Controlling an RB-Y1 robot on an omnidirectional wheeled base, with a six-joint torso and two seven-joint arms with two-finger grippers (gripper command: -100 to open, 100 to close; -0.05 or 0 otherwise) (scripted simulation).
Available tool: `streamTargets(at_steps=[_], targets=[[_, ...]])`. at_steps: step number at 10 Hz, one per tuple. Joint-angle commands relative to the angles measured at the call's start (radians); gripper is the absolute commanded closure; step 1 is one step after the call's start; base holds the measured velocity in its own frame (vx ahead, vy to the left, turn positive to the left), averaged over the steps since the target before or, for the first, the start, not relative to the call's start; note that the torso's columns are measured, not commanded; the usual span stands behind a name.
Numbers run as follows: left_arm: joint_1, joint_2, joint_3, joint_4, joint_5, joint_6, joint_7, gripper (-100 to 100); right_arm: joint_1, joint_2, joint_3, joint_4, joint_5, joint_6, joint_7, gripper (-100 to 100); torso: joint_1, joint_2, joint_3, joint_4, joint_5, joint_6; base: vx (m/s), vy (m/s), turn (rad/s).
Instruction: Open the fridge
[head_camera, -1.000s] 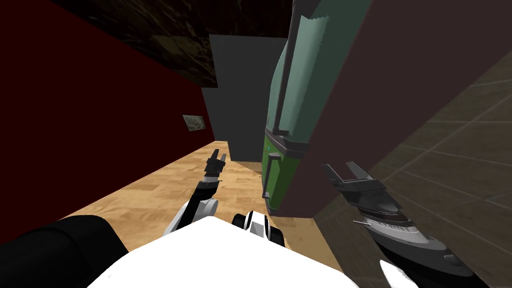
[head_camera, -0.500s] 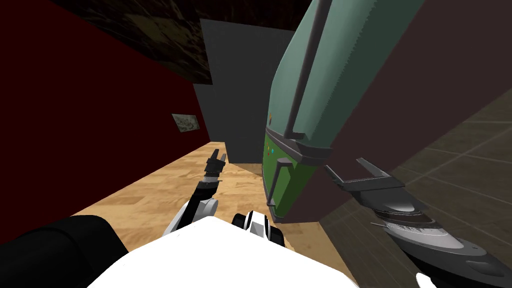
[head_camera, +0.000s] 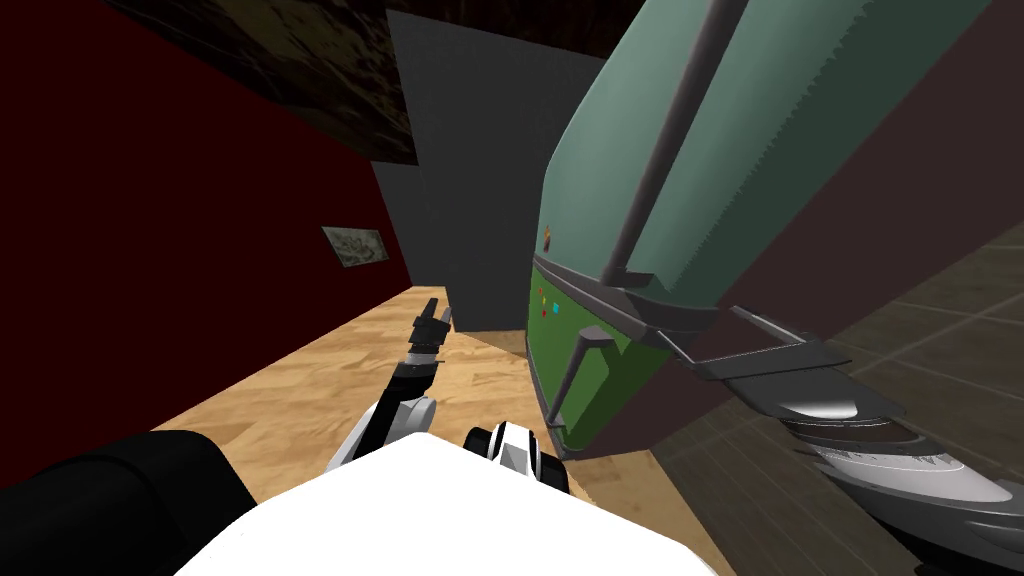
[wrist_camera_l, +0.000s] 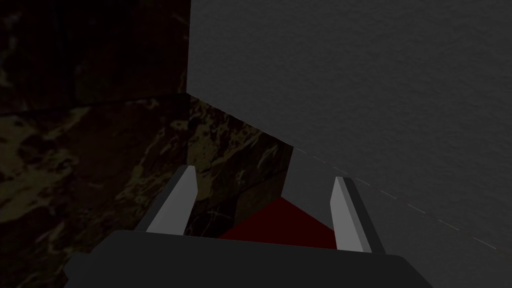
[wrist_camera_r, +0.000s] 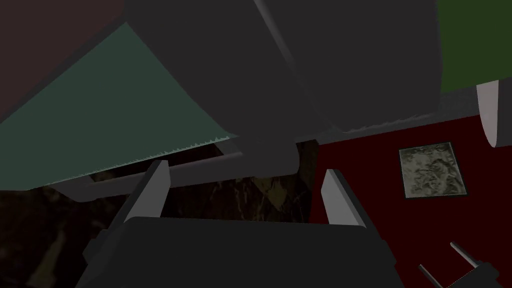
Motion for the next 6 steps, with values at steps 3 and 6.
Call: streamTargets(at_steps=[3,6], targets=[[0.0,0.0,0.0,0.0,0.0,0.0,0.0,0,0.012,-0.089,-0.096,-0.013,0.115,0.018,0.089,-100,0.0,0.001,0.001,0.0,0.0,0.0,0.089,0.17,-0.086],[0.0,0.0,0.0,0.0,0.0,0.0,0.0,0,0.02,-0.142,-0.151,-0.025,0.18,0.027,0.139,-100,-0.001,0.001,0.001,0.0,0.0,0.0,0.076,0.134,-0.07]])
